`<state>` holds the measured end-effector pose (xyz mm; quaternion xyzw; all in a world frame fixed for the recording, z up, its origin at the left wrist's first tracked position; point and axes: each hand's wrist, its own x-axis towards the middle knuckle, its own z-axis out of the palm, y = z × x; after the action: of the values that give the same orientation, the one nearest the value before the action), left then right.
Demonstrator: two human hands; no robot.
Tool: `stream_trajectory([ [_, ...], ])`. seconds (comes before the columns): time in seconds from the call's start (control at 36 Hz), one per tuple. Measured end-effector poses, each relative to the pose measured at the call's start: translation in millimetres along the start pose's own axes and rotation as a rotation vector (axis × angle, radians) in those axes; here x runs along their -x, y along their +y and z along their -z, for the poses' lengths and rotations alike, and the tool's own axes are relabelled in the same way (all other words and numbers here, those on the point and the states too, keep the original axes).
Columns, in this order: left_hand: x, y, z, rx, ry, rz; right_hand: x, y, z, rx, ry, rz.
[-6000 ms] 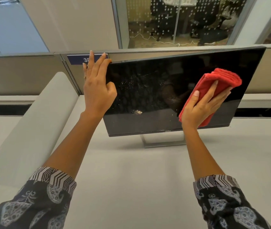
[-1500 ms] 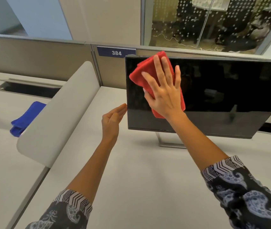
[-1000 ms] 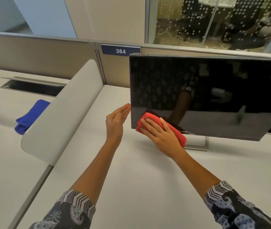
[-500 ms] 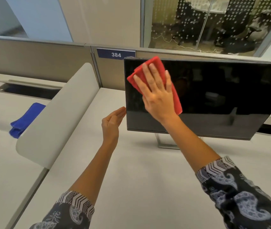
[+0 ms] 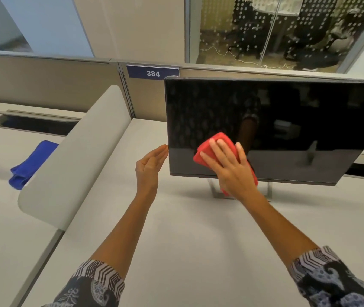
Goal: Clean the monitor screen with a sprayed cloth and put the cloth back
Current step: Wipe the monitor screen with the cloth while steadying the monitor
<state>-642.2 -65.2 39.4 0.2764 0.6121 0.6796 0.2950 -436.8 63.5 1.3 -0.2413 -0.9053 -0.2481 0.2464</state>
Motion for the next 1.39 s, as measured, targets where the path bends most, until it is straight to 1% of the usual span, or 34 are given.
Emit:
stream_trajectory([
  [0.14, 4.1, -3.5, -5.1, 0.014, 0.033, -0.017, -58.8, 36.1, 35.8, -0.026, 0.230, -0.249],
  [0.19, 4.3, -3.1, -5.8, 0.013, 0.039, -0.017, -84.2, 37.8, 46.9, -0.059, 0.288, -0.291],
  [0.28, 3.3, -0.6, -5.5, 0.023, 0.050, -0.008, -114.6, 23.2, 53.4, -0.084, 0.331, -0.285],
  [0.36, 1.1, 0.4, -4.5, 0.031, 0.055, 0.001, -129.1, -3.0, 47.4, -0.106, 0.296, -0.233],
  [0.44, 0.0, 2.1, -4.3, 0.069, 0.054, 0.018, -121.3, -30.3, 26.9, -0.132, 0.233, -0.152],
  [0.5, -0.6, 3.7, -3.8, 0.095, 0.048, 0.023, -102.1, -47.6, 8.8, -0.148, 0.172, -0.064],
  [0.58, -1.9, 3.3, -2.0, 0.072, 0.049, 0.023, -56.2, -63.8, -18.6, -0.133, 0.026, 0.057],
  [0.64, -3.3, 1.6, -0.7, 0.041, 0.042, 0.024, -25.4, -64.4, -30.5, -0.109, -0.034, 0.086],
  [0.72, -4.8, 0.4, 0.2, 0.013, 0.034, 0.021, 3.0, -48.8, -35.2, -0.062, -0.042, 0.088],
  [0.78, -5.0, -0.1, 0.1, 0.023, 0.033, 0.019, 9.4, -31.3, -29.1, -0.030, -0.007, 0.024],
  [0.83, -3.7, -1.1, -0.7, 0.034, 0.036, 0.017, 8.9, -10.5, -18.5, -0.004, 0.049, -0.081],
  [0.97, -1.4, -2.7, -2.8, 0.038, 0.052, -0.001, -2.9, 47.8, 13.8, -0.010, 0.263, -0.424],
  [1.03, -1.9, -1.2, -4.1, 0.028, 0.073, -0.010, -13.5, 66.7, 26.2, -0.038, 0.321, -0.560],
  [1.11, -3.2, 2.2, -7.7, -0.001, 0.106, -0.036, -37.0, 77.5, 39.7, -0.051, 0.412, -0.695],
  [1.17, -3.7, 6.6, -11.4, -0.010, 0.118, -0.068, -55.6, 73.6, 45.6, -0.068, 0.461, -0.713],
  [1.25, -5.5, 14.6, -16.4, -0.005, 0.125, -0.103, -85.2, 56.9, 53.6, -0.112, 0.496, -0.679],
  [1.39, -5.2, 20.6, -18.3, 0.035, 0.123, -0.125, -130.6, 15.7, 59.2, -0.152, 0.470, -0.552],
])
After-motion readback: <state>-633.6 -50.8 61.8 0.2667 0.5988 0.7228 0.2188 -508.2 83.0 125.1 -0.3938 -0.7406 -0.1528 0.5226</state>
